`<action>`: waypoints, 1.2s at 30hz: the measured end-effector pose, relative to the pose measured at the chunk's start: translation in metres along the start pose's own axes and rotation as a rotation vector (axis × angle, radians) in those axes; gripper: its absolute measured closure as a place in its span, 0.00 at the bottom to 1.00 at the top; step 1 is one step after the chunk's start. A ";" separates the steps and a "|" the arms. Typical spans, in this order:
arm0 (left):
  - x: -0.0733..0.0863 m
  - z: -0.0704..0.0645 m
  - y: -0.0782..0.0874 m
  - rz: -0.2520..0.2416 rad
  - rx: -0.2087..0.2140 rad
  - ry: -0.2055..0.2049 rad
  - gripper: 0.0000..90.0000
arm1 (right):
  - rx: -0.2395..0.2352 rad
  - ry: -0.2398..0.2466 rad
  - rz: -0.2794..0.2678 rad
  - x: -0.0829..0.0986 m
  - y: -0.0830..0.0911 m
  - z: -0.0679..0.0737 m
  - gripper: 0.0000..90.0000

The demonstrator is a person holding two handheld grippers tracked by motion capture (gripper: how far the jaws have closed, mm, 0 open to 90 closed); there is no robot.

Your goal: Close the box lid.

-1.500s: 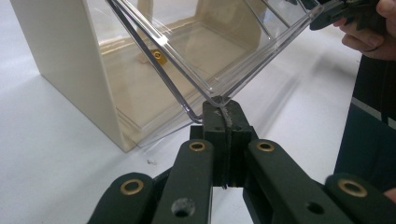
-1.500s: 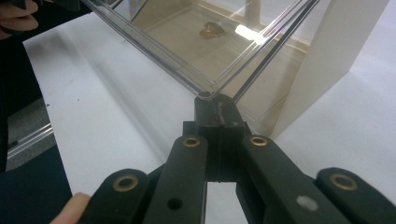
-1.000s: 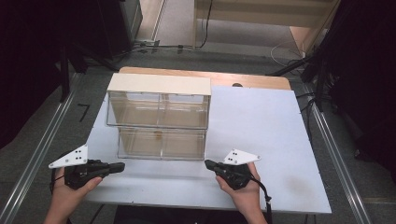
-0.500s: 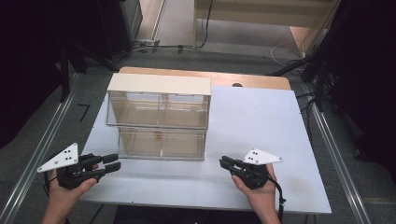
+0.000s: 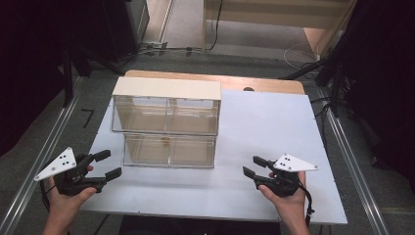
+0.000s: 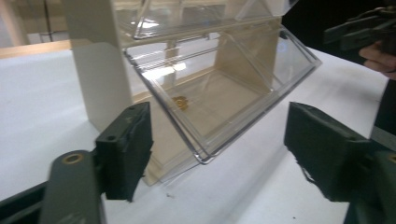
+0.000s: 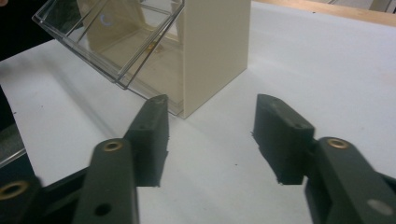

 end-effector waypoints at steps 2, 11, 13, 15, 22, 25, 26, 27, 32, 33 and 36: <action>0.001 0.001 -0.001 0.004 -0.019 0.008 0.15 | 0.002 0.001 -0.002 0.000 0.004 -0.003 0.38; 0.005 0.004 -0.009 0.020 -0.053 0.026 0.05 | 0.033 -0.022 -0.035 0.002 0.020 -0.022 0.18; 0.006 0.005 -0.010 0.019 -0.060 0.033 0.03 | 0.040 -0.038 -0.049 0.003 0.023 -0.028 0.14; 0.007 0.006 -0.011 0.018 -0.062 0.039 0.02 | 0.043 -0.052 -0.056 0.005 0.027 -0.034 0.10; 0.012 0.007 -0.016 0.021 -0.077 0.049 0.00 | 0.063 -0.066 -0.062 0.013 0.034 -0.053 0.01; 0.014 0.008 -0.017 0.009 -0.092 0.047 0.00 | 0.076 -0.085 -0.073 0.017 0.038 -0.062 0.00; 0.015 0.009 -0.018 0.004 -0.094 0.047 0.00 | 0.078 -0.092 -0.077 0.018 0.040 -0.064 0.00; 0.016 0.009 -0.018 0.004 -0.098 0.046 0.00 | 0.079 -0.093 -0.081 0.019 0.041 -0.066 0.00; 0.019 0.011 -0.020 -0.008 -0.093 0.050 0.00 | 0.106 -0.102 -0.094 0.026 0.047 -0.079 0.00; 0.020 0.011 -0.020 -0.009 -0.091 0.054 0.00 | 0.107 -0.112 -0.102 0.027 0.049 -0.082 0.00; 0.022 0.012 -0.022 -0.007 -0.090 0.054 0.00 | 0.112 -0.130 -0.118 0.032 0.054 -0.092 0.00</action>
Point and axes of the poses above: each handheld gripper's, and its own axes: y roughly backward along the jaws, x roughly out of its underside, z roughly to its left, the point moved 3 cm from there along -y, roughly forward along the jaws, and after that the axes turned 6 degrees about -y, right-handed, at the moved point
